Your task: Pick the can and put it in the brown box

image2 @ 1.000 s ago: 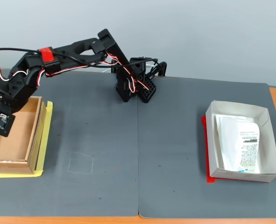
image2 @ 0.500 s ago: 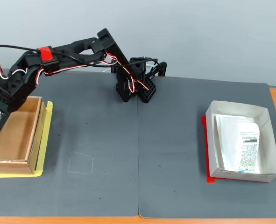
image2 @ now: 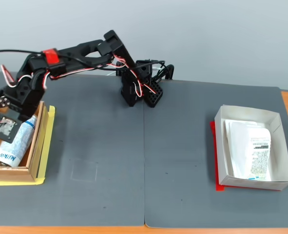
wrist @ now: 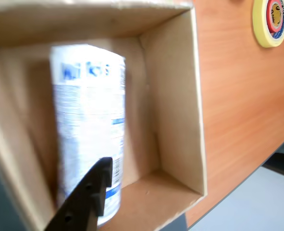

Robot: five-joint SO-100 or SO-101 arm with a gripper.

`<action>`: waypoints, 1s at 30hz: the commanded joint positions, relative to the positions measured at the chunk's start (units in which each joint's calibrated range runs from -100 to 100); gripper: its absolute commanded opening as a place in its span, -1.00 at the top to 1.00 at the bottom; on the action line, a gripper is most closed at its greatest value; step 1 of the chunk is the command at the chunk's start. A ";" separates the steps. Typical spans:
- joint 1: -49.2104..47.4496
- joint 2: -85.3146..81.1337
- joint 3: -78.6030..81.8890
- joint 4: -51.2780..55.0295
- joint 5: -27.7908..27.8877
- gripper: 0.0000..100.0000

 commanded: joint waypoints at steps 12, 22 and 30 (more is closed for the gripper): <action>-9.74 -31.00 26.11 3.63 -2.50 0.20; -21.03 -51.76 47.19 4.23 -3.39 0.64; -33.14 -65.82 57.78 3.97 -11.00 0.78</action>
